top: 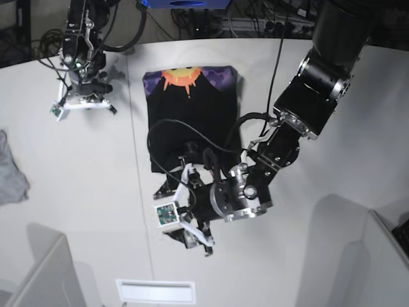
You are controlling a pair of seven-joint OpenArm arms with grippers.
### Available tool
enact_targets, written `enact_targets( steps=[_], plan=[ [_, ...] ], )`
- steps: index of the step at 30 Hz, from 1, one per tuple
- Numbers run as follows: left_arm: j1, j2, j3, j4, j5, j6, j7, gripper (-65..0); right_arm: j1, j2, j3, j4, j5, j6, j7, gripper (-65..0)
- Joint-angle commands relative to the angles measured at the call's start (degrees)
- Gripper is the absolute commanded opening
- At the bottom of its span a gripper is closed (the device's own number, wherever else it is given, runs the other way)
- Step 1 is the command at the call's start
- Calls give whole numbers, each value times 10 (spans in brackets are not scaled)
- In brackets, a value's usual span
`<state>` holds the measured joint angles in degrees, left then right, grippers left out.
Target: Fold the T-shirt properly
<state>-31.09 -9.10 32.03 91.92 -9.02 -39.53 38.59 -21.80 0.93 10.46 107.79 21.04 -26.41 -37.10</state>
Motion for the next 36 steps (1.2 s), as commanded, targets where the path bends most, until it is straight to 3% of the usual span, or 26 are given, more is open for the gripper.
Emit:
enact_targets(
  steps=[1,4,5,13,16,20,22,24,26,29,36],
  plan=[
    [18,-21,-27,29,-1,-5,0,-327,-2,10,1,24,-2,23,12,-650],
    [92,-52,-94,90,-1,-5,-2,-589,-21,25,1,40,-2,67,45,-650],
    [114,-60,-112,104,-1,-5,-3,-650,-27,28,1,42,-2,74,62,-650],
    [300,-81,-279,190,-5,-5,-21,-650,-96,81,0,50,-2,80,173,-650],
    [380,-82,-321,189,-1,-5,-127,-650,-126,97,0,50,-2,80,218,-650],
    [495,-98,-352,182,0,-5,-292,-650,-165,98,0,55,-2,81,255,-650],
    [544,-105,-360,182,0,-5,-348,-650,-186,98,0,59,-2,82,267,-650],
    [592,-112,-373,182,0,-5,-385,-650,-206,98,0,68,-2,108,274,-650],
    [638,-116,-389,181,0,-5,-409,-650,-227,96,0,72,-2,157,277,-650],
    [697,-114,-424,181,0,-5,-414,-650,-257,94,0,76,-2,206,277,-650],
    [781,-112,-451,119,-1,-5,-421,-650,-322,95,0,75,-2,243,277,-650]
  ],
)
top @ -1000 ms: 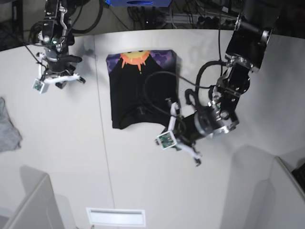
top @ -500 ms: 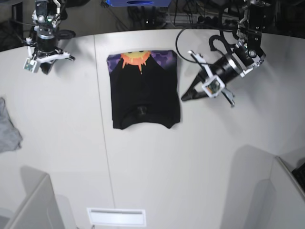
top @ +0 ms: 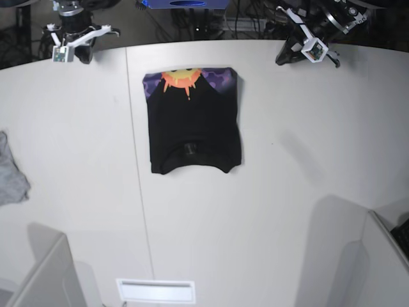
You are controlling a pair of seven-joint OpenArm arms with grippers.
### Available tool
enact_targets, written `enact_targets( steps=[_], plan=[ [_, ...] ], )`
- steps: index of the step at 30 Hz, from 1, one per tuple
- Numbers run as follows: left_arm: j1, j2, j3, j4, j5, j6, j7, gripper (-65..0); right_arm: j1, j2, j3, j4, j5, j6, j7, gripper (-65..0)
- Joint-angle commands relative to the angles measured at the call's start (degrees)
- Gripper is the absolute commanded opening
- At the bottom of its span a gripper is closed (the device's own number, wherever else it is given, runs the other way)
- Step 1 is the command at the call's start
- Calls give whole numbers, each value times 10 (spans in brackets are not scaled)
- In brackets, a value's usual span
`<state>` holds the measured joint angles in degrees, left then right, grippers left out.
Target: Fold the T-shirt properly
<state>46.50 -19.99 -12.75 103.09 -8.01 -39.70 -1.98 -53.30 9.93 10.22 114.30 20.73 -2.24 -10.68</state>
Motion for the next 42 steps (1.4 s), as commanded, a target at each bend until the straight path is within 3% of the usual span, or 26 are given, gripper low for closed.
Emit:
enact_targets(
  steps=[1,10,13,16,20,24,26,31,39,42],
  plan=[
    [9,-4,-3,-6,-11,-3,-23,-650,-16,5,3,9,1,4,12,-650],
    [81,-5,-4,-114,-11,-3,-154,-650,-116,8,4,5,0,4,10,-650],
    [108,-5,0,-116,-10,-3,-160,-650,-136,8,4,0,0,4,-1,-650],
    [123,-4,1,-140,-10,-3,-160,-650,-135,8,4,-13,0,4,-57,-650],
    [125,-4,26,-215,-10,-3,-164,-650,-117,8,4,-46,0,4,-128,-650],
    [112,-3,55,-292,-10,-3,-164,-650,-94,8,-1,-86,0,4,-153,-650],
    [93,-3,76,-335,-10,-3,-164,-650,-80,16,-25,-115,0,8,-159,-650],
    [38,2,121,-449,-11,-3,-164,-650,-41,76,-140,-210,1,7,-160,-650],
    [-45,37,132,-610,-11,-3,-165,-650,61,104,-274,-400,1,7,-158,-650],
    [-63,40,134,-652,-10,48,-165,-650,100,115,-316,-462,1,7,-157,-650]
  ],
)
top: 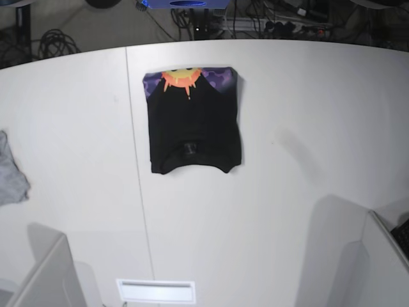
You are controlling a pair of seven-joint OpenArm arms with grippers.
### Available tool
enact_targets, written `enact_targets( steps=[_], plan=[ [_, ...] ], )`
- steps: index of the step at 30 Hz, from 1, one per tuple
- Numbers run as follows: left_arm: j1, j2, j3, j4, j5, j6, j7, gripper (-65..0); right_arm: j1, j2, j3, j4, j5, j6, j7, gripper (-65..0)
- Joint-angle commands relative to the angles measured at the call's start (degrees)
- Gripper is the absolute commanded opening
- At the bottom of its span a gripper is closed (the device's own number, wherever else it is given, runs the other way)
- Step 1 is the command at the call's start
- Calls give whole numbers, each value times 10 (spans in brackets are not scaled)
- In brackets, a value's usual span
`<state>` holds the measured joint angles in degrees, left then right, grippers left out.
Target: Fold the T-shirt properly
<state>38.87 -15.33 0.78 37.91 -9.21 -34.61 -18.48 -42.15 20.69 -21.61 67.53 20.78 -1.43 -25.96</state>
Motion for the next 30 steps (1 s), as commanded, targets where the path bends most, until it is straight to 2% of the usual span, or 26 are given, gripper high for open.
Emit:
enact_targets(
  steps=[1,4,7,10,13,16,18,20,22,24,30],
  plan=[
    [7,-5,-1,-15,2,15,0,-650,3,10,-18,-13,0,-1,-5,-650],
    [-10,1,-1,-53,2,37,-1,-650,43,10,-76,-56,0,-1,-5,-650],
    [-40,12,-1,-106,2,41,-1,-650,94,5,-134,-117,2,-1,2,-650],
    [-93,32,-1,-198,2,41,0,-650,138,-18,-173,-198,4,-1,56,-650],
    [-157,44,-1,-300,14,41,0,-650,179,-49,-180,-318,4,-1,149,-650],
    [-198,56,-1,-335,73,46,2,-650,224,-83,-178,-455,5,-1,261,-650],
    [-217,70,-1,-338,112,77,4,-650,250,-107,-177,-546,5,-1,349,-650],
    [-233,80,-1,-338,150,125,4,-650,264,-120,-177,-605,5,-1,431,-650],
    [-244,89,-2,-338,178,163,4,-650,266,-124,-177,-615,5,-1,475,-650],
    [-254,94,-2,-339,196,186,4,-650,267,-124,-177,-615,5,-1,480,-650],
    [-261,94,-8,-336,202,188,3,-650,281,-122,-177,-615,5,-1,480,-650]
  ],
)
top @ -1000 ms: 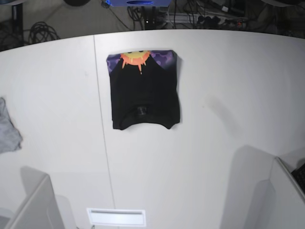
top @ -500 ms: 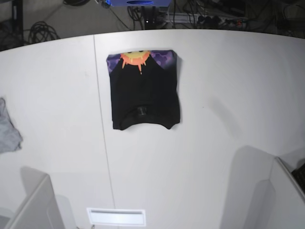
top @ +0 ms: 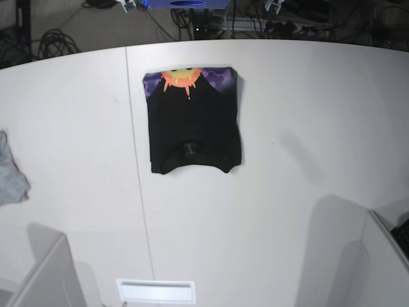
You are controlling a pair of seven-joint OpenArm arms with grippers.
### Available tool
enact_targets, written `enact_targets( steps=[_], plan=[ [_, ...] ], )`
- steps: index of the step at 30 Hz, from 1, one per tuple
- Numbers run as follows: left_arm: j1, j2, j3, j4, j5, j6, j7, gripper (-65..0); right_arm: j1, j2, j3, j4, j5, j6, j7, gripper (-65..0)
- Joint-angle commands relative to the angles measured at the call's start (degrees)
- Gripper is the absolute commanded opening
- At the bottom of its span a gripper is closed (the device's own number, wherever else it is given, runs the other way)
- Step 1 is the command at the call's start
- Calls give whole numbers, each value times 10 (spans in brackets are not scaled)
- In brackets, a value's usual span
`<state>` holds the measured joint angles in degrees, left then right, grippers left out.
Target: Fold the T-shirt properly
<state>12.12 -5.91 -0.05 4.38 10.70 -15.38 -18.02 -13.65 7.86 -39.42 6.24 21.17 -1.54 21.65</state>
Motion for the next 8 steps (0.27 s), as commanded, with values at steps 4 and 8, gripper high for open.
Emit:
enact_targets(
  steps=[4,8],
  plan=[
    [6,-3,1,-1,5,-4,-1,-650,5,8,1,-5,1,0,5,-650],
    [12,0,6,-5,7,-4,0,-650,8,7,1,-5,1,0,5,-650]
  ],
)
